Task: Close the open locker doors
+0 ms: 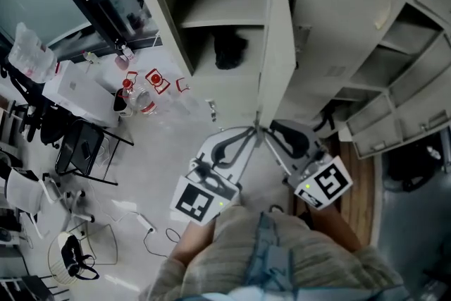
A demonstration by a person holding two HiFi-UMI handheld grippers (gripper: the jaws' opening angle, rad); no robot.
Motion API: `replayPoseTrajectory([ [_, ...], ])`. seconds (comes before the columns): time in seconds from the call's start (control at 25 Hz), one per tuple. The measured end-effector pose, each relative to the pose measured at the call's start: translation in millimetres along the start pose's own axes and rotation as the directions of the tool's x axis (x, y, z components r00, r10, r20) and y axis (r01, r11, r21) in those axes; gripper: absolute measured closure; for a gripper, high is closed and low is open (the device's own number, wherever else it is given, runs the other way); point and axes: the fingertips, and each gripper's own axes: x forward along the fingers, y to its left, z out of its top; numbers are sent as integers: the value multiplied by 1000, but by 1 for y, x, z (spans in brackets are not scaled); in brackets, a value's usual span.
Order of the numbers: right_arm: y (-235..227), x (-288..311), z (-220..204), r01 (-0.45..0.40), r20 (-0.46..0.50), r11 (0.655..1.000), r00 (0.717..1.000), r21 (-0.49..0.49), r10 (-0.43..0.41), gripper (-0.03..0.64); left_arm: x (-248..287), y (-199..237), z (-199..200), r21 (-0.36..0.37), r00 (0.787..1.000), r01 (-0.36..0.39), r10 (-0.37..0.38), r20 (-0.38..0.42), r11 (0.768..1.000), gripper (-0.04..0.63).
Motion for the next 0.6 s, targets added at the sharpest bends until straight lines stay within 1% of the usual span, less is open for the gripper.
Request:
replayPoseTrajectory([
  [0.28, 21, 36, -3, -33, 3, 999, 999, -26, 33, 555, -18, 26, 0, 57, 996, -78, 81, -46, 995, 591],
  [0.6, 32, 74, -7, -66, -8, 997, 998, -25, 66, 554, -29, 65, -1, 58, 988, -139, 143, -66, 989, 591],
])
